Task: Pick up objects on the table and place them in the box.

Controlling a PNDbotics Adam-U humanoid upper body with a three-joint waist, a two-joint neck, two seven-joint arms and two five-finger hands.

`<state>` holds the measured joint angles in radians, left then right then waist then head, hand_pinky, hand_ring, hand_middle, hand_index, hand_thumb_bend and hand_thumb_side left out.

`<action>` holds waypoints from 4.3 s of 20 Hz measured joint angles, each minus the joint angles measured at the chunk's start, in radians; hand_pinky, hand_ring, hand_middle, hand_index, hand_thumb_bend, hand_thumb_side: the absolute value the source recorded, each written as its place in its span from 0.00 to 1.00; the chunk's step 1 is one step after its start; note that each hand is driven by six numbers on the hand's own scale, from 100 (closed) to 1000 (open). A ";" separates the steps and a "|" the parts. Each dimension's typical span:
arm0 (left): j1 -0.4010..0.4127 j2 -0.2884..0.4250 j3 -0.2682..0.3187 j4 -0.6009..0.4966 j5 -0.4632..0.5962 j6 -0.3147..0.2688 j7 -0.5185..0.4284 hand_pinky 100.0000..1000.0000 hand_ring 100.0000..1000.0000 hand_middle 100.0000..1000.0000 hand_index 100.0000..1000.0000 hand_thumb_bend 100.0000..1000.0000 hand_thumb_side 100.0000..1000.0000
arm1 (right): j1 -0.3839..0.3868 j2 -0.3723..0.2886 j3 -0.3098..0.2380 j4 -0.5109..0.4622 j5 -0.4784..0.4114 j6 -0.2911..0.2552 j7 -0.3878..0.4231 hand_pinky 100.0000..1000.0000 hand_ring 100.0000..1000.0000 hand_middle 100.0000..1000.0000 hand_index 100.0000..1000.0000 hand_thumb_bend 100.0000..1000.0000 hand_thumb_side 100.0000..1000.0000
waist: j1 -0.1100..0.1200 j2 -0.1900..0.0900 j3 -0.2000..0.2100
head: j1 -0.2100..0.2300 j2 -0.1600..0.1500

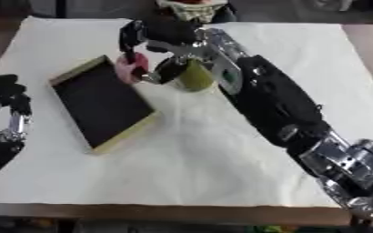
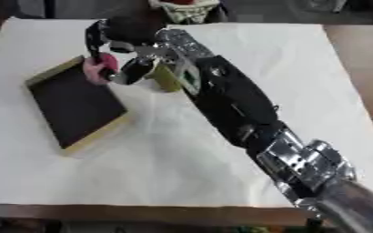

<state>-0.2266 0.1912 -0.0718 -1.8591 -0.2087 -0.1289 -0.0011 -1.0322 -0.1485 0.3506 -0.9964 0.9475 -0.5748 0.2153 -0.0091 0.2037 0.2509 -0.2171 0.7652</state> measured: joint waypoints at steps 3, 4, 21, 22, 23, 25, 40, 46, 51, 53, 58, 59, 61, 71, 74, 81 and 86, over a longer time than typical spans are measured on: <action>-0.005 0.000 0.000 -0.004 0.013 0.002 0.011 0.67 0.56 0.56 0.74 0.04 0.38 | 0.001 0.048 -0.006 0.037 0.067 -0.013 -0.013 0.74 0.71 0.64 0.28 0.04 0.00 | 0.000 0.001 0.010 | -0.010 0.000; -0.005 0.000 0.000 -0.004 0.016 0.002 0.015 0.66 0.56 0.56 0.74 0.02 0.39 | 0.004 0.062 -0.008 0.049 0.089 -0.017 -0.019 0.74 0.72 0.64 0.29 0.03 0.00 | -0.001 0.002 0.011 | -0.013 0.000; -0.011 -0.001 -0.001 -0.010 0.045 0.006 0.037 0.66 0.56 0.56 0.75 0.11 0.51 | -0.005 0.074 -0.050 0.096 0.260 -0.007 -0.109 0.77 0.77 0.75 0.89 0.23 0.26 | 0.003 0.002 -0.015 | -0.006 0.000; -0.010 -0.001 -0.001 -0.010 0.046 0.005 0.037 0.66 0.56 0.56 0.75 0.10 0.51 | -0.009 0.058 -0.057 0.093 0.247 0.002 -0.106 0.77 0.77 0.75 0.89 0.22 0.27 | 0.004 0.000 -0.020 | -0.004 0.000; -0.010 -0.001 0.000 -0.010 0.047 0.005 0.038 0.66 0.56 0.56 0.75 0.11 0.51 | -0.012 0.044 -0.064 0.090 0.234 0.012 -0.100 0.77 0.78 0.76 0.90 0.21 0.28 | 0.006 -0.001 -0.026 | -0.003 0.000; -0.006 -0.001 0.000 -0.010 0.047 0.005 0.038 0.66 0.56 0.56 0.75 0.11 0.51 | -0.019 0.014 -0.082 0.090 0.202 0.036 -0.080 0.77 0.79 0.77 0.90 0.20 0.30 | 0.008 -0.003 -0.042 | 0.001 0.000; 0.011 0.000 0.008 -0.010 0.040 0.005 0.039 0.66 0.56 0.56 0.75 0.10 0.52 | 0.019 -0.110 -0.131 0.178 0.126 0.110 0.126 0.80 0.81 0.80 0.88 0.21 0.45 | 0.020 -0.010 -0.097 | 0.029 0.000; 0.013 0.000 0.012 -0.009 0.040 0.005 0.039 0.66 0.56 0.56 0.75 0.09 0.53 | 0.024 -0.105 -0.153 0.223 0.190 0.119 0.109 0.77 0.77 0.73 0.56 0.11 0.00 | 0.020 -0.010 -0.097 | 0.031 0.000; 0.013 0.000 0.012 -0.009 0.040 0.005 0.039 0.66 0.56 0.56 0.75 0.09 0.53 | 0.022 -0.093 -0.160 0.224 0.216 0.114 -0.019 0.73 0.72 0.65 0.29 0.01 0.00 | 0.020 -0.010 -0.093 | 0.030 0.000; 0.013 0.000 0.012 -0.009 0.040 0.005 0.039 0.66 0.56 0.56 0.75 0.09 0.53 | 0.018 -0.092 -0.160 0.212 0.215 0.111 -0.078 0.72 0.72 0.64 0.28 0.01 0.00 | 0.019 -0.010 -0.090 | 0.030 0.000; 0.014 0.000 0.012 -0.009 0.041 0.006 0.037 0.65 0.56 0.56 0.75 0.09 0.53 | -0.026 -0.091 -0.159 0.150 0.184 0.106 -0.158 0.71 0.71 0.63 0.27 0.01 0.00 | 0.013 -0.014 -0.075 | 0.025 0.000; 0.014 0.000 0.011 -0.009 0.041 0.006 0.036 0.65 0.56 0.56 0.75 0.09 0.53 | -0.037 -0.091 -0.158 0.138 0.171 0.105 -0.163 0.71 0.71 0.63 0.27 0.01 0.00 | 0.012 -0.014 -0.066 | 0.022 0.000; 0.013 0.000 0.010 -0.009 0.042 0.003 0.033 0.65 0.56 0.56 0.75 0.09 0.52 | -0.060 -0.081 -0.152 0.114 0.145 0.107 -0.166 0.71 0.71 0.63 0.28 0.01 0.00 | 0.011 -0.014 -0.043 | 0.017 0.000; -0.004 0.000 -0.001 -0.011 0.063 -0.003 0.020 0.65 0.56 0.55 0.75 0.09 0.52 | -0.091 0.018 -0.139 0.115 0.138 0.104 -0.137 0.71 0.71 0.64 0.28 0.00 0.00 | 0.002 -0.002 0.046 | -0.030 0.000; -0.011 0.000 -0.002 -0.015 0.071 -0.005 0.021 0.65 0.55 0.55 0.75 0.09 0.52 | -0.067 0.060 -0.132 0.132 0.174 0.093 -0.133 0.71 0.71 0.64 0.29 0.00 0.00 | 0.001 0.003 0.052 | -0.037 0.000; -0.019 -0.001 -0.006 -0.016 0.078 -0.006 0.022 0.65 0.55 0.55 0.75 0.09 0.52 | -0.025 0.131 -0.135 0.195 0.272 0.086 -0.149 0.71 0.72 0.65 0.52 0.00 0.00 | 0.001 0.007 0.059 | -0.042 0.000; -0.019 -0.001 -0.006 -0.016 0.078 -0.006 0.022 0.65 0.55 0.55 0.75 0.09 0.52 | -0.023 0.137 -0.142 0.206 0.288 0.092 -0.177 0.71 0.73 0.69 0.73 0.01 0.07 | 0.001 0.011 0.056 | -0.041 0.000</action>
<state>-0.2456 0.1901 -0.0782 -1.8750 -0.1310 -0.1347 0.0207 -1.0550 -0.0113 0.2082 -0.7904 1.2353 -0.4824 0.0387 -0.0078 0.2150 0.3072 -0.2580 0.7652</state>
